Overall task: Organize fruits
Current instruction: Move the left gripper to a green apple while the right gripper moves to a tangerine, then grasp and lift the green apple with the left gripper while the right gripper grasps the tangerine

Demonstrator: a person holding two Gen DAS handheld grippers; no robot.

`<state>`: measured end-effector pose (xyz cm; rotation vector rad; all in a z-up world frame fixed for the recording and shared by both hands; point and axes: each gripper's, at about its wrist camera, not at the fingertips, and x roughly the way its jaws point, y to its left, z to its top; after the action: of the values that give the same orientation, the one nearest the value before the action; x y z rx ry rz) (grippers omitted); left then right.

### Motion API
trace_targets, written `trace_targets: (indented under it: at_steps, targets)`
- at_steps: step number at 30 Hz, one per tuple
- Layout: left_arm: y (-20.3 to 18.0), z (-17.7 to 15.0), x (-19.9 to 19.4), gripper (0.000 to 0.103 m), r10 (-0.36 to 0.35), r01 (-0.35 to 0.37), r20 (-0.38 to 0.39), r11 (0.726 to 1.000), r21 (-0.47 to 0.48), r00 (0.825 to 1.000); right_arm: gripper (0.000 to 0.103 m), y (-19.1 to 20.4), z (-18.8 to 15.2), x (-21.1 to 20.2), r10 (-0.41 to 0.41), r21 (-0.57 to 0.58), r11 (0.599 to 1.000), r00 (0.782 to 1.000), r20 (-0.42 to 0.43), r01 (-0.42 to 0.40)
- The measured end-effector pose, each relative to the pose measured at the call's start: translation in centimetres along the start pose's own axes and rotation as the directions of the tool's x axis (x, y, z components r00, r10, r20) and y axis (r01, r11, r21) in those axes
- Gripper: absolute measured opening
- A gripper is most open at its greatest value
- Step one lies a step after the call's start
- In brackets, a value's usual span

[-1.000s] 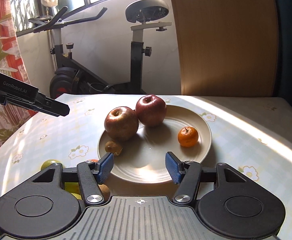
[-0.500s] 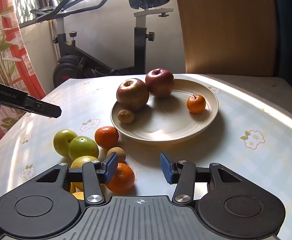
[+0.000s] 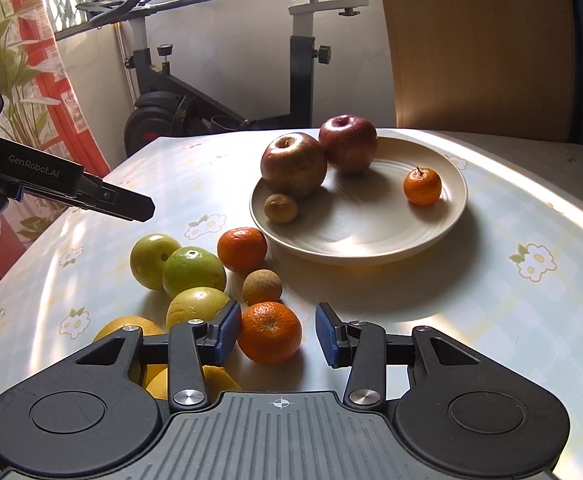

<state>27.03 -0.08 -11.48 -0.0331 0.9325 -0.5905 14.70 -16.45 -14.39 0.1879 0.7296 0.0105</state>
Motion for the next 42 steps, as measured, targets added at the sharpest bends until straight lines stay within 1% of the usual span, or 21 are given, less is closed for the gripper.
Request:
trace_targets:
  at_steps: [2, 4, 9, 14, 19, 26, 28, 31, 35, 39, 42]
  targets:
    - [0.1, 0.0, 0.1, 0.037, -0.003, 0.003, -0.005, 1.0, -0.006, 1.0, 0.036, -0.2, 0.0, 0.0, 0.012, 0.015, 1.0, 1.0, -0.006, -0.011]
    - [0.1, -0.1, 0.2, 0.037, -0.004, 0.003, -0.011, 1.0, -0.009, 1.0, 0.03, -0.4, 0.1, 0.0, 0.034, 0.036, 0.999, 0.999, -0.013, -0.034]
    - [0.1, -0.1, 0.4, 0.037, 0.0, 0.0, -0.02, 1.0, -0.004, 1.0, 0.028, -0.2, 0.0, -0.1, 0.027, 0.017, 0.999, 1.0, -0.009, -0.027]
    - [0.0, 0.0, 0.5, 0.037, 0.002, -0.002, -0.019, 1.0, 0.001, 1.0, 0.028, -0.5, 0.1, -0.5, -0.036, -0.018, 0.999, 0.999, 0.001, 0.036]
    - [0.0, 0.1, 0.5, 0.037, 0.002, -0.002, -0.021, 1.0, 0.002, 1.0, 0.028, -1.4, 0.3, -0.9, -0.109, -0.039, 0.993, 0.994, 0.01, 0.109]
    - [0.2, 0.1, 0.6, 0.037, -0.002, 0.002, -0.032, 1.0, -0.01, 0.999, 0.029, -1.6, 0.1, -0.7, -0.109, -0.033, 0.993, 0.994, 0.017, 0.109]
    - [0.3, 0.1, 0.7, 0.037, -0.002, 0.001, -0.037, 1.0, -0.015, 0.999, 0.032, -1.7, 0.1, -0.7, -0.102, -0.019, 0.995, 0.995, 0.014, 0.103]
    - [0.3, 0.0, 0.8, 0.037, 0.002, -0.003, -0.042, 1.0, -0.021, 0.999, 0.033, -1.9, -0.1, -0.6, -0.093, -0.002, 0.996, 0.996, 0.012, 0.093]
    - [0.9, -0.4, 1.0, 0.038, -0.031, 0.027, -0.063, 0.997, -0.072, 0.998, 0.033, -1.9, -0.2, -0.4, -0.08, 0.0, 0.997, 0.997, 0.005, 0.08]
    - [1.3, -0.8, 1.2, 0.038, -0.034, 0.027, -0.075, 0.996, -0.088, 0.997, 0.033, -1.9, -0.3, -0.4, -0.078, 0.0, 0.997, 0.997, 0.007, 0.078]
    - [1.7, -1.1, 1.5, 0.038, -0.049, 0.039, -0.09, 0.993, -0.11, 0.995, 0.033, -2.0, -0.3, -0.4, -0.075, 0.006, 0.997, 0.997, 0.008, 0.075]
